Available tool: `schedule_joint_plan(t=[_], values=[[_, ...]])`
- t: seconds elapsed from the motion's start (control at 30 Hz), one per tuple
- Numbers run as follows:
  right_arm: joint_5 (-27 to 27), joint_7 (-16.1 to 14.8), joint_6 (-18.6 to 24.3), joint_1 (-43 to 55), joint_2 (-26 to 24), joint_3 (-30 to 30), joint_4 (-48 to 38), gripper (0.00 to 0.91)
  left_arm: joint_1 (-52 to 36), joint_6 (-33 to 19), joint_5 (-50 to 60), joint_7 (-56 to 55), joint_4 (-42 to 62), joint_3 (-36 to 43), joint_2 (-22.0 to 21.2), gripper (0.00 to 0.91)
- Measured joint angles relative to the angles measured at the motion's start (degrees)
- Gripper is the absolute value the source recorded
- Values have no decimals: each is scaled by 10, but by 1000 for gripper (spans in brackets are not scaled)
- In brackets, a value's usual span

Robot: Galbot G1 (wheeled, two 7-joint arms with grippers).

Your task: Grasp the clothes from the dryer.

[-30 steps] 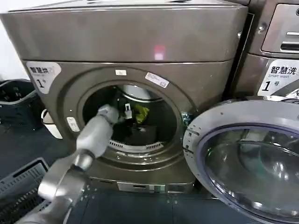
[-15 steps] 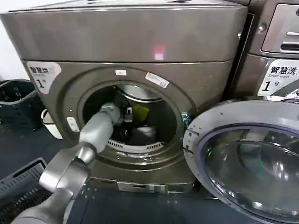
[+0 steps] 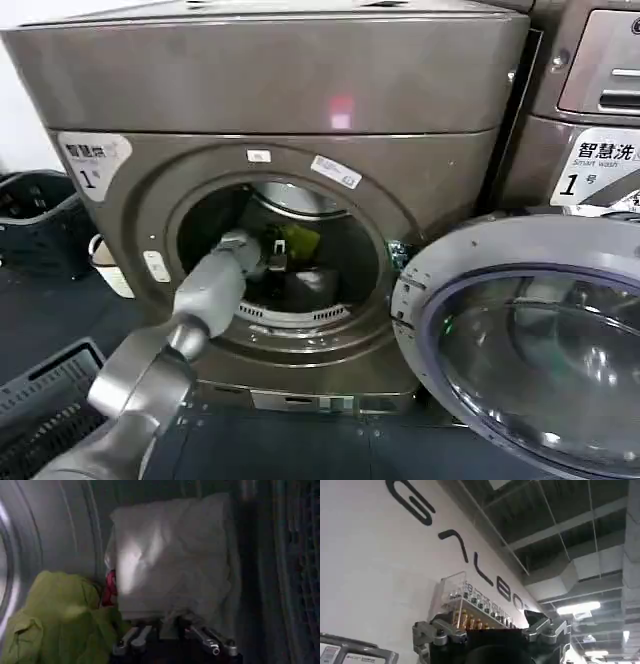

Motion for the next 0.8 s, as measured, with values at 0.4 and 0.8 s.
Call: schedule_joint_plan(t=[0.4, 0.8], values=[[-11, 0, 1, 8, 1, -17, 2, 907, 98, 29, -258, -204, -169, -77, 1, 0], [-23, -9, 19, 12, 0, -26, 6, 907, 233, -58, -496, -395, -342, -167, -22, 0]])
